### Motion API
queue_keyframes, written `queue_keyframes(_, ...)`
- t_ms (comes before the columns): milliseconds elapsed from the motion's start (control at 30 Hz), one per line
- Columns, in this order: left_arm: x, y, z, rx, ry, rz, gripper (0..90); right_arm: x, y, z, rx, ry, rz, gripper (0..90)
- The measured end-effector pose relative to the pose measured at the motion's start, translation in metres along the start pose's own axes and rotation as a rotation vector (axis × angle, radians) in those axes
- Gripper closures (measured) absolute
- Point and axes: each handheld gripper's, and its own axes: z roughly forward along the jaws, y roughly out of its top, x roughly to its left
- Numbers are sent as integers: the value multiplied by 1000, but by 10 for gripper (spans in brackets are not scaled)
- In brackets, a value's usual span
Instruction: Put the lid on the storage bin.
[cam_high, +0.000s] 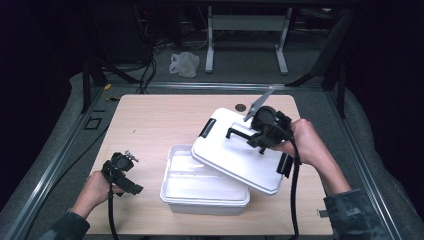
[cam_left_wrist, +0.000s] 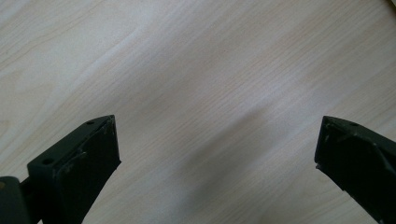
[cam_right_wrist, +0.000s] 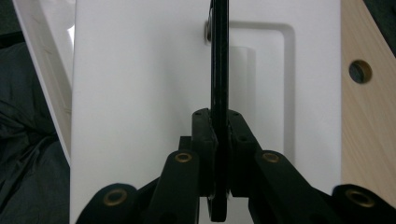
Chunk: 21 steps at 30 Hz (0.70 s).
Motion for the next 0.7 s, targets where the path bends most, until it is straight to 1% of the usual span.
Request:
queue_keyframes(33, 1, 0, 0, -2, -2, -2, 0, 6, 11, 7, 0, 21, -39, 848)
queue_keyframes(67, 1, 0, 0, -1, -3, -5, 0, 6, 11, 7, 0, 21, -39, 848)
queue_keyframes(167, 0, -1, 0, -3, 0, 2, 0, 15, 26, 20, 3, 53, -92, 848)
queue_keyframes(200, 0, -1, 0, -5, 0, 2, 0, 20, 34, 28, 17, 73, -124, 848)
queue_keyframes(233, 0, 0, 0, -4, 1, 3, 0, 20, 34, 28, 17, 73, -124, 848)
queue_keyframes(267, 0, 0, 1, -1, -2, 5, 0, 24, 40, 37, 24, 96, -164, 847)
queue_keyframes(300, 0, 0, 1, -1, -4, 5, 0, 25, 43, 42, 36, 109, -178, 848)
queue_keyframes(333, 0, 0, 1, -1, -4, 5, 0, 25, 43, 42, 36, 109, -178, 848)
queue_keyframes(367, 0, 0, 2, 2, -5, 9, 0, 27, 46, 46, 38, 118, -188, 847)
queue_keyframes(400, 0, 0, 2, 2, -4, 9, 0, 29, 50, 56, 52, 136, -205, 847)
queue_keyframes(433, 0, 0, 2, 2, -5, 8, 0, 29, 50, 56, 52, 136, -205, 847)
queue_keyframes(467, 0, 0, 2, 2, -5, 11, 0, 33, 53, 63, 60, 148, -230, 847)
queue_keyframes(500, 0, 0, 2, 1, -5, 11, 0, 34, 54, 67, 58, 154, -238, 847)
queue_keyframes(533, 0, 0, 2, 3, -5, 11, 0, 36, 55, 68, 48, 159, -245, 846)
queue_keyframes(600, 0, 0, 2, 4, -5, 13, 0, 37, 56, 70, 55, 159, -252, 845)
queue_keyframes(633, -1, 0, 3, 7, -5, 18, 0, 39, 56, 69, 41, 155, -268, 846)
queue_keyframes(700, -2, 0, 3, 8, -3, 21, 0, 39, 56, 69, 34, 158, -273, 846)
